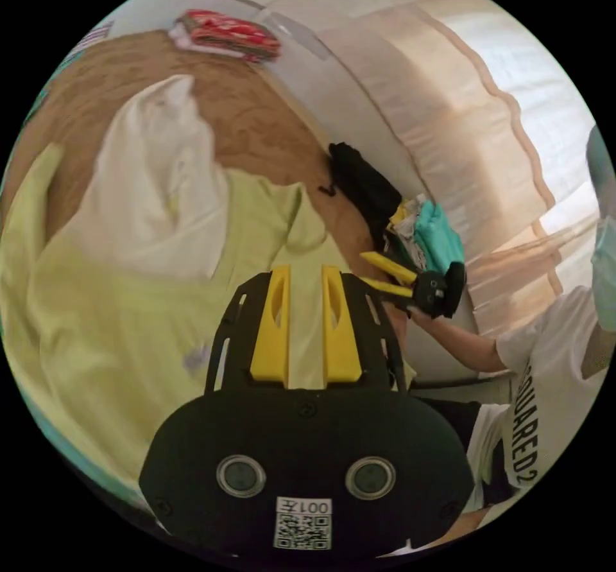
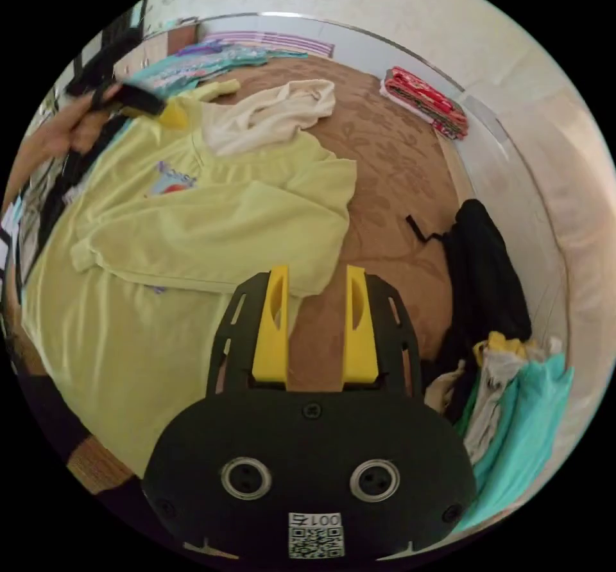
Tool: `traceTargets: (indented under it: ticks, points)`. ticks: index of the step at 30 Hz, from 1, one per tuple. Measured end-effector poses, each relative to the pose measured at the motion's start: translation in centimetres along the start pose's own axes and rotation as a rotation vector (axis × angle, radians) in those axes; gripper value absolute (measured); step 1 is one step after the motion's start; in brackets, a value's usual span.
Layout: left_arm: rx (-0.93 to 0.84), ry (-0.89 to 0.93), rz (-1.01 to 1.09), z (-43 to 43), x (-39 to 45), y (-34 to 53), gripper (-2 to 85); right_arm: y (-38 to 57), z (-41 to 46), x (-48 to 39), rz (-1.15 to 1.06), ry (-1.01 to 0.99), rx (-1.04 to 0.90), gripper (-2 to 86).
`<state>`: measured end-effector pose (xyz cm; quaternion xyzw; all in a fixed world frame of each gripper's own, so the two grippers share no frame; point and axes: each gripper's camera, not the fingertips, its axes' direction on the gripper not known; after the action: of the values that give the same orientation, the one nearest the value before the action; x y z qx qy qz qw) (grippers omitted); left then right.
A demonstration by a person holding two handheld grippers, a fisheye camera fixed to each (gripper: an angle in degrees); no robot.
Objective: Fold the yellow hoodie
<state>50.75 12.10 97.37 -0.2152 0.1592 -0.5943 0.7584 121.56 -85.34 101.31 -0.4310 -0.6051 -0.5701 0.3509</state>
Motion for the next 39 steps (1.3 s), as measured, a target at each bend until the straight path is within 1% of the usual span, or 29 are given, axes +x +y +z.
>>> traceTargets:
  ticks: [2, 4, 7, 9, 11, 12, 16, 22, 28, 30, 32, 34, 36, 39]
  points:
    - [-0.058, 0.016, 0.083, 5.1, 0.8, -7.0, 4.5, -0.3, 2.3, -0.1, -0.084, 0.023, -0.046, 13.4]
    - [-0.101, 0.017, 0.101, 8.7, 1.1, -11.2, 5.2, -0.2, 3.8, 0.1, -0.11, 0.019, -0.063, 13.6]
    - [-0.186, -0.013, 0.082, 14.1, 0.9, -16.1, 4.9, 0.5, 4.0, 1.6, -0.108, -0.068, -0.022, 12.9]
    - [-0.239, -0.005, 0.069, 16.6, 0.7, -18.1, 2.9, 1.3, 3.7, 3.4, -0.093, -0.199, -0.003, 11.7]
    - [-0.282, -0.06, 0.046, 18.7, 0.5, -19.9, 0.0, 1.9, 3.7, 4.7, -0.091, -0.273, 0.013, 11.4]
    - [-0.275, -0.063, 0.051, 18.9, 0.6, -20.3, -0.3, 2.1, 3.7, 5.4, -0.101, -0.289, 0.021, 11.3]
    - [-0.218, 0.036, 0.069, 18.8, 0.9, -22.6, -0.8, 2.8, 3.8, 7.1, -0.128, -0.292, 0.034, 12.1]
    - [-0.247, 0.122, 0.104, 18.4, 0.8, -24.8, -0.9, 4.1, 5.1, 8.7, -0.149, -0.334, 0.023, 12.7]
    - [-0.336, 0.127, 0.155, 19.7, 0.6, -27.5, -0.9, 4.4, 5.9, 9.6, -0.139, -0.342, 0.031, 10.4]
    - [-0.357, 0.099, 0.169, 21.2, 0.6, -28.5, -0.9, 3.5, 6.6, 10.0, -0.114, -0.377, 0.047, 6.8]
    - [-0.428, 0.045, 0.188, 23.8, 0.4, -29.7, -0.9, 3.1, 7.0, 10.4, -0.078, -0.388, 0.04, 4.3]
    - [-0.472, 0.021, 0.222, 25.5, 0.6, -30.4, -0.9, 3.3, 7.0, 10.6, -0.054, -0.356, 0.032, 3.2]
    - [-0.506, -0.018, 0.265, 26.7, 1.1, -31.0, -0.8, 4.5, 6.3, 10.7, -0.002, -0.268, 0.045, 2.4]
    - [-0.548, 0.002, 0.302, 27.4, 1.3, -31.6, -0.4, 5.3, 7.2, 10.1, 0.02, -0.265, -0.007, 2.1]
